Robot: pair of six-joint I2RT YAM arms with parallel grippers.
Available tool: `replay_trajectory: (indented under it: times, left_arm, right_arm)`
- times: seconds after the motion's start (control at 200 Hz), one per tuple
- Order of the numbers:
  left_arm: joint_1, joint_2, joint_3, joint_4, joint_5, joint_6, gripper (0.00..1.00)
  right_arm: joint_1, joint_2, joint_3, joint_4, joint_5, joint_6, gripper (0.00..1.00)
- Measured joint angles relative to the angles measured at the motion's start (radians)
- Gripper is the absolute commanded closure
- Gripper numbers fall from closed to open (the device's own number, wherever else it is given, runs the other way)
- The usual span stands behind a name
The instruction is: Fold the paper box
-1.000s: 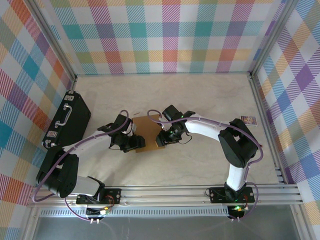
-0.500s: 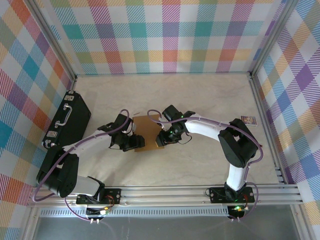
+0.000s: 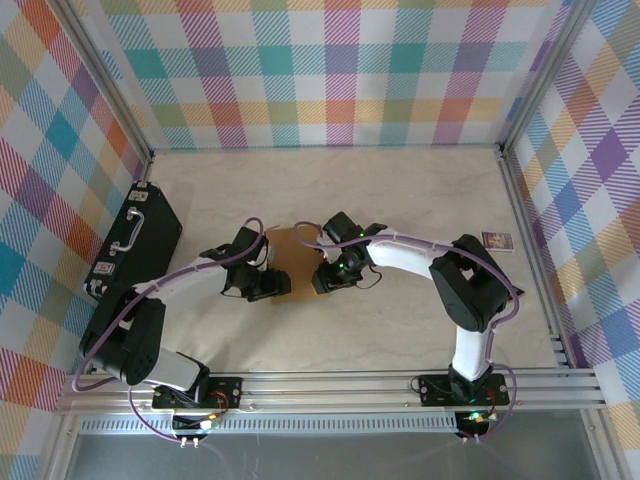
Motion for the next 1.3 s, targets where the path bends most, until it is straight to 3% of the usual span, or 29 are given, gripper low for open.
replay_trajectory:
  times: [0.84, 1.105, 1.3]
  left_arm:
    - [-0.001, 0.019, 0.027, 0.002, -0.038, 0.006, 0.44]
    - [-0.001, 0.034, 0.043, -0.008, -0.038, 0.007, 0.44]
    - [-0.001, 0.045, 0.056, -0.008, -0.038, 0.011, 0.44]
  right_arm:
    - [0.001, -0.106, 0.037, -0.053, 0.081, -0.149, 0.49]
    - [-0.001, -0.123, 0.184, -0.069, 0.092, -0.263, 0.53]
    - [-0.033, 0.017, 0.386, -0.046, 0.049, -0.288, 0.54]
